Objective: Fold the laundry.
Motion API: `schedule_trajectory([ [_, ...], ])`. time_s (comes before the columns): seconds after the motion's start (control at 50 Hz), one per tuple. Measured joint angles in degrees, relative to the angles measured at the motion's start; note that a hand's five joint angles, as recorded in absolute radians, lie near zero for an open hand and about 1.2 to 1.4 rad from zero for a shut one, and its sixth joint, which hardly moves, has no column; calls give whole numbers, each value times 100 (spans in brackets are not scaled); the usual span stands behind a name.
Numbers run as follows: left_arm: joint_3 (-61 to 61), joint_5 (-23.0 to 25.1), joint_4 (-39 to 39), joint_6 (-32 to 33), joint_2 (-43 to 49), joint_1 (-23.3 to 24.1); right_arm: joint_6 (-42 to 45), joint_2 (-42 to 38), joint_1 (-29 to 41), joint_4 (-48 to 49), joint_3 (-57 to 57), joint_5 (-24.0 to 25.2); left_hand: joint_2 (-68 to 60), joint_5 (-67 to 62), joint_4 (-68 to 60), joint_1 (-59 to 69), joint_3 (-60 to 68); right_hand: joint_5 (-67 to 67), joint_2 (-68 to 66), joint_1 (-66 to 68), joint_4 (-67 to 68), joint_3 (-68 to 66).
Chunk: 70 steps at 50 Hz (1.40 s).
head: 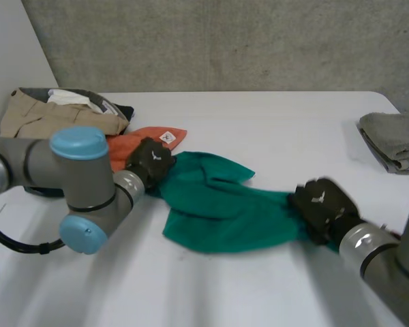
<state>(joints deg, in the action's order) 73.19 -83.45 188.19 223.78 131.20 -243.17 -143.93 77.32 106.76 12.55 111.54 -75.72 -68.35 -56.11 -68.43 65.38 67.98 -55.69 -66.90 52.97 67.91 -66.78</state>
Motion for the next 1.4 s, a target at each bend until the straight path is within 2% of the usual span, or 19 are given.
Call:
schedule_trajectory([
  [0.16,1169,-140,56,-720,-1888,354,8,958,-293,-843,-651,38,-7,0,-21,0,9,0,0,110,4,0],
  [0.3,2021,-112,67,-1060,-3196,496,13,1185,-634,-2007,-1689,489,-13,0,-22,0,9,0,0,110,11,-76],
  [0.38,2296,-87,64,-1277,-3508,641,18,859,-817,-2499,-2425,760,-14,0,-22,0,10,0,0,110,11,-76],
  [0.44,2410,-71,64,-1448,-3511,839,39,215,-909,-2714,-3126,865,-15,0,-22,0,15,0,0,166,11,-76],
  [0.5,2337,-79,69,-1550,-3102,1073,51,-802,-866,-2629,-4012,865,-20,0,-22,0,27,-1,0,166,11,-76],
  [0.54,2265,-90,70,-1563,-2915,1128,51,-1108,-819,-2510,-4240,849,-20,0,-22,0,27,-1,0,166,11,-76],
  [0.58,2096,-115,67,-1569,-2585,1189,44,-1464,-726,-2218,-4432,823,-21,0,-22,0,27,1447,1518,-1402,-1483,1424],
  [0.62,1858,-163,67,-1566,-2219,1227,10,-1922,-512,-1499,-4536,721,-21,0,-23,0,27,3280,3536,-3169,-3328,3397],
  [0.64,1774,-188,64,-1564,-2106,1233,-1,-1981,-469,-1357,-4524,687,-21,0,-23,0,27,4484,4728,-3897,-4598,4532],
  [0.68,1551,-293,62,-1555,-1866,1235,-80,-2114,-297,-803,-4388,464,-21,0,-23,0,27,5094,5333,-4168,-5359,5287],
  [0.74,1407,-418,61,-1547,-1754,1224,-177,-2073,-220,-568,-4236,253,-21,0,-23,0,27,5198,5448,-4182,-5462,5475],
  [0.76,1303,-570,63,-1540,-1711,1202,-372,-1848,-158,-417,-3958,-84,-21,0,-23,0,27,5196,5451,-4182,-5462,5488],
  [0.8,1249,-690,63,-1535,-1708,1183,-533,-1592,-135,-437,-3711,-310,-21,0,-23,0,27,5196,5451,-4182,-5462,5489],
  [0.9,1202,-940,64,-1529,-1845,1111,-988,-642,-155,-1134,-2867,-715,-21,0,-23,0,27,5196,5451,-4182,-5462,5488],
  [1.04,1253,-960,75,-1532,-2143,1022,-1667,369,-64,-2522,-1664,-558,-21,0,-23,0,27,5197,5450,-4182,-5462,5480],
  [1.14,1259,-938,77,-1530,-2206,992,-2050,669,122,-2652,-1122,-285,-21,0,-23,0,27,5091,5296,-4084,-5376,5320],
  [1.16,1250,-928,78,-1527,-2217,979,-2295,792,307,-2479,-752,-95,-21,0,-24,0,27,4919,5049,-3908,-5171,5044],
  [1.3,1198,-919,85,-1523,-2182,970,-2458,314,917,-1156,-204,-174,-21,0,-24,0,27,4501,4722,-3513,-4691,4562],
  [1.4,1178,-923,87,-1526,-2179,932,-2307,-486,1448,-370,-305,-813,-21,0,-24,0,27,4220,4417,-3210,-4364,4239],
])
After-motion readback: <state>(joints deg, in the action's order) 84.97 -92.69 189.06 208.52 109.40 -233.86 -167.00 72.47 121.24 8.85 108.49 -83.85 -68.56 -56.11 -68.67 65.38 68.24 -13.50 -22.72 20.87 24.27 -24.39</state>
